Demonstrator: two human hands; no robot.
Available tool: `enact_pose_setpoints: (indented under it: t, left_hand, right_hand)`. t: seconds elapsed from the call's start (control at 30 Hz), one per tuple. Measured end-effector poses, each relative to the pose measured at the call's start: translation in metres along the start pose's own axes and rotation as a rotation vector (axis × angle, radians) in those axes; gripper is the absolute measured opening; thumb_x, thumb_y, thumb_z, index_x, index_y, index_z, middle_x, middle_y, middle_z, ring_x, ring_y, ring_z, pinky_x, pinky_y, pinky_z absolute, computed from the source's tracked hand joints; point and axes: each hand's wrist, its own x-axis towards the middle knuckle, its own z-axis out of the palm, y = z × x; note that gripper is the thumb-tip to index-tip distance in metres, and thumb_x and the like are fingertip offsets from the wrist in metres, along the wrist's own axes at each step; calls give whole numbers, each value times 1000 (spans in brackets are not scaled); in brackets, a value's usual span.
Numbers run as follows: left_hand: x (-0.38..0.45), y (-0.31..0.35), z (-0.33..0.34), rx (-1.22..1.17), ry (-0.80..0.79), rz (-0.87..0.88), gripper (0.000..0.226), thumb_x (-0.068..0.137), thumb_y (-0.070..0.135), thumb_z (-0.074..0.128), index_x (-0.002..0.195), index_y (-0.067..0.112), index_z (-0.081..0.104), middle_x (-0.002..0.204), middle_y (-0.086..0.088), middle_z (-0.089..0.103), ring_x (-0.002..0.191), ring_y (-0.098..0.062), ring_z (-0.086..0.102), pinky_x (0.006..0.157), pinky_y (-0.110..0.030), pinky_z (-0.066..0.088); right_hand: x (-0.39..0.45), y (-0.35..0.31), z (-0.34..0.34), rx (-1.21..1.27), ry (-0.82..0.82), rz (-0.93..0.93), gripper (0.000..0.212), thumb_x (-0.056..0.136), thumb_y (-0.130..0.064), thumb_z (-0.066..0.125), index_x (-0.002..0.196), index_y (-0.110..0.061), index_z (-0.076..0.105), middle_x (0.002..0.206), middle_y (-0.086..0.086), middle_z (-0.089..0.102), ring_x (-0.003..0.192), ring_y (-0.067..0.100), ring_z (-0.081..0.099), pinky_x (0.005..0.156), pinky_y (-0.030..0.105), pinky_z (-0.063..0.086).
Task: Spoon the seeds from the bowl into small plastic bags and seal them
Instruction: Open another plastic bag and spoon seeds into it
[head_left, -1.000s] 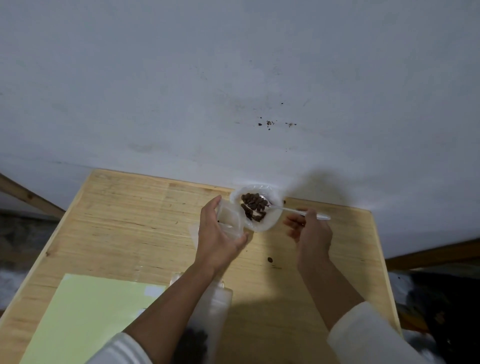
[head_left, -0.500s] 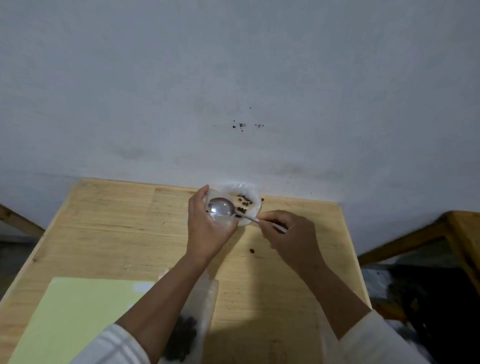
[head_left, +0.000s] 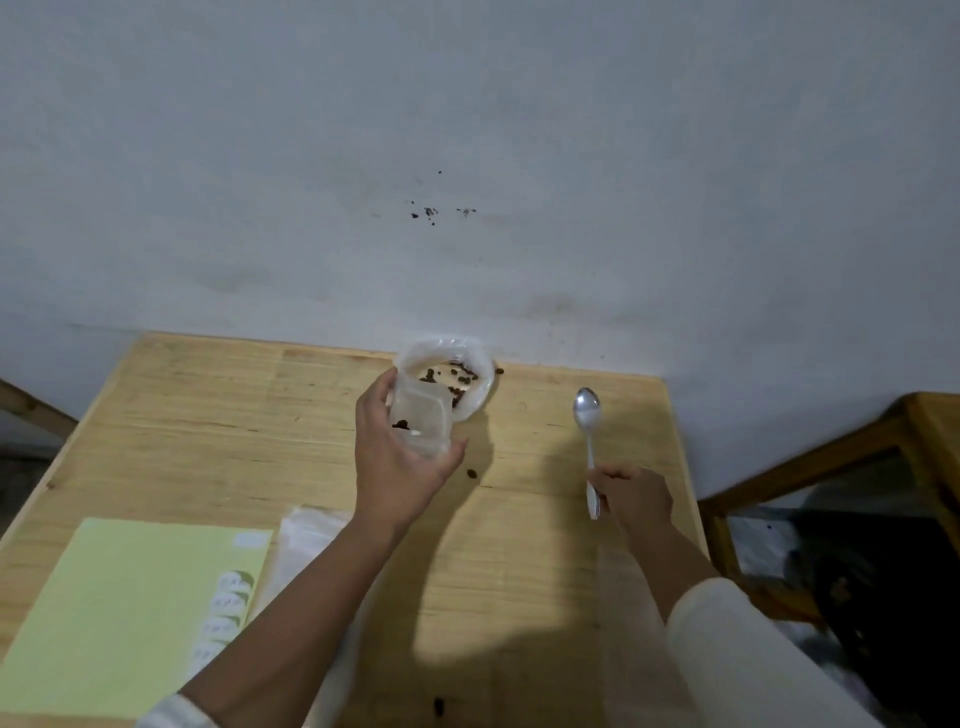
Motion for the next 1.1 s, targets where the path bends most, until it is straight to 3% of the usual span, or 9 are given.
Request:
enact_pose_setpoints:
  t: [0.13, 0.37, 0.47, 0.53, 0.63, 0.8, 0.93, 1.03, 1.1]
  left_hand:
    - [-15, 8, 9, 10, -9, -32, 98, 59, 27, 86, 138, 17, 30, 129, 14, 31, 123, -1, 33, 99, -14, 29]
    - [-33, 23, 23, 36, -8, -51, 98, 59, 30, 86, 138, 17, 30, 128, 13, 32, 119, 2, 33, 99, -14, 30]
    - [-39, 29, 26, 32, -13, -28, 100, 58, 31, 87, 139, 17, 30, 131, 12, 33, 122, 1, 32, 102, -14, 29]
    - [-41, 35, 27, 18, -22, -7, 100, 57, 32, 87, 138, 17, 30, 131, 10, 34, 124, -4, 35, 103, -20, 32]
    - [-42, 46, 25, -2, -48, 9, 103, 58, 38, 86, 140, 17, 28, 132, 12, 32, 126, -3, 33, 100, -10, 29]
    - [-43, 59, -1, -52, -113, 3, 124, 38, 55, 84, 142, 22, 25, 133, 17, 30, 124, 7, 29, 102, -6, 25]
    - [-47, 55, -33, -165, -64, 30, 80, 62, 54, 74, 130, 33, 40, 119, 26, 44, 113, 18, 40, 89, 3, 30]
    - [-48, 52, -61, -196, 51, 30, 28, 83, 31, 67, 109, 29, 59, 99, 17, 61, 90, 0, 57, 77, -4, 40]
    - [-49, 50, -79, -257, 111, -30, 13, 86, 25, 65, 99, 25, 64, 87, 8, 65, 79, -9, 59, 71, -11, 43]
  right_hand:
    - [18, 8, 0, -86, 9, -17, 15, 77, -22, 72, 88, -12, 74, 87, 6, 72, 83, 24, 67, 84, 37, 53]
    - [15, -9, -5, -340, 11, -193, 28, 83, -33, 66, 75, -7, 67, 77, 6, 68, 69, 17, 55, 60, 22, 36]
    - [-8, -45, -8, -8, -126, -308, 35, 82, -39, 65, 66, -7, 66, 65, 3, 66, 66, 17, 62, 69, 32, 51]
    - [-37, -76, -12, 206, -364, -403, 23, 83, -36, 67, 72, -15, 71, 69, -1, 70, 67, 9, 65, 67, 22, 55]
    - [-67, -108, -13, 53, -547, -584, 9, 80, -33, 71, 82, -25, 73, 74, -13, 71, 73, -3, 64, 72, 14, 53]
    - [-86, -135, -6, -249, -392, -749, 13, 83, -18, 64, 79, -10, 73, 74, -1, 70, 72, 13, 63, 68, 16, 45]
    - [-109, -151, -6, -344, -411, -808, 10, 80, -21, 66, 75, -16, 73, 78, 5, 71, 67, 12, 58, 56, 15, 38]
    - [-132, -154, -4, -207, -456, -767, 16, 82, -26, 67, 66, -26, 71, 68, -6, 69, 63, 5, 55, 57, 16, 38]
    - [-149, -147, -1, -1, -509, -702, 13, 84, -30, 66, 73, -29, 71, 67, -16, 68, 65, -1, 59, 61, 11, 41]
